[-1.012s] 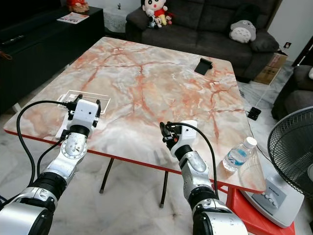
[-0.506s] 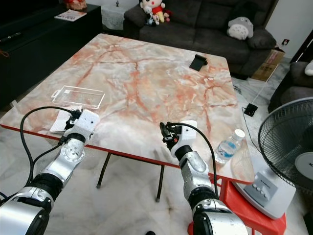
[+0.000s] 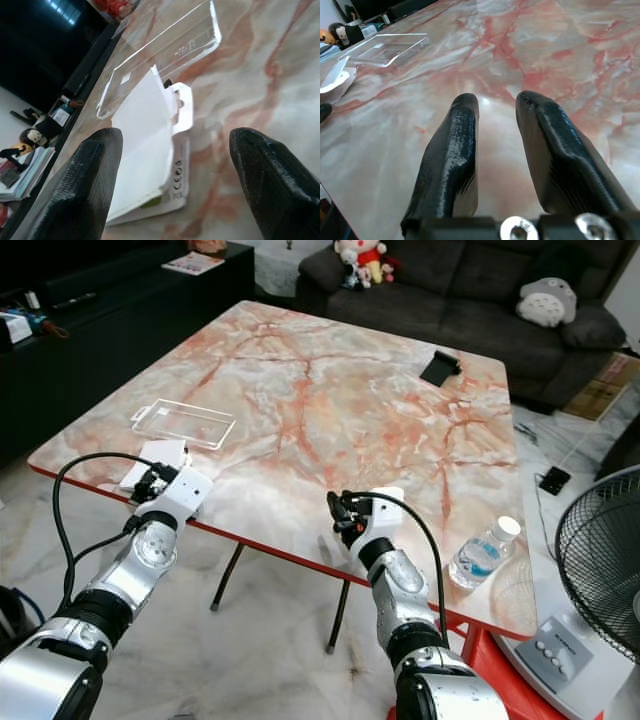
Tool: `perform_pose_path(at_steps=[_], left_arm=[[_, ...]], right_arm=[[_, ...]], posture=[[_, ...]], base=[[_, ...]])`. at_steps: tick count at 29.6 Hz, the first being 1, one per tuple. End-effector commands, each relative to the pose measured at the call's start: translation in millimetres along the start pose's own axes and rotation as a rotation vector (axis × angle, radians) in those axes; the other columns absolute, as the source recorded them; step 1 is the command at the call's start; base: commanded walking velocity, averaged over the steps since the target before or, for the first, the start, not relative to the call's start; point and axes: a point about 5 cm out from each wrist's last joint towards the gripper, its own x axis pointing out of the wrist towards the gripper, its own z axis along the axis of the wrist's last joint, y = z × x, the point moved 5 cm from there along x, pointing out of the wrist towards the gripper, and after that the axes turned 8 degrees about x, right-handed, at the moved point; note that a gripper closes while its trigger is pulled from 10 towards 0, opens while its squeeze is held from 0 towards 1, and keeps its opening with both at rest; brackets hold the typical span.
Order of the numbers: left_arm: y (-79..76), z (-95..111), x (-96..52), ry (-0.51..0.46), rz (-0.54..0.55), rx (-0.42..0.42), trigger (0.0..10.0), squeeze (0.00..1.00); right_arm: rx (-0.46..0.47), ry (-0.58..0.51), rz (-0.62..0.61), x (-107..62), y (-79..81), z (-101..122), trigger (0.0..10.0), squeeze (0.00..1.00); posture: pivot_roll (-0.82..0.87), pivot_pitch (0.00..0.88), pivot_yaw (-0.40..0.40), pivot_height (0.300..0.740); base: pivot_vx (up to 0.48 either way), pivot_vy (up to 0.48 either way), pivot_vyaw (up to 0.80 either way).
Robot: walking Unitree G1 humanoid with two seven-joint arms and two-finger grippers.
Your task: Picking trash to rubbish bin
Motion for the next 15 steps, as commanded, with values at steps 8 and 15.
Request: perform_pose_path(at_steps=[8, 15], left_arm=[[15.1, 4, 8.0, 0.013, 0.026, 0.042, 10.0, 0.00], [18.9, -2, 8.9, 0.042, 0.034, 0.060, 10.0, 0.00]], right_arm=[[-0.001, -0.002, -0.002, -0.5, -3.0, 3, 10.0, 0.00], [-0.002, -0.002, -0.001, -0.6, -3.0, 3, 10.0, 0.00]], posture=[[0.02, 0.054, -0.141, 0.740], [0.02, 0.055, -0.142, 0.740]], base=[[0.000, 0.000, 0.00], [0.000, 0.000, 0.00]])
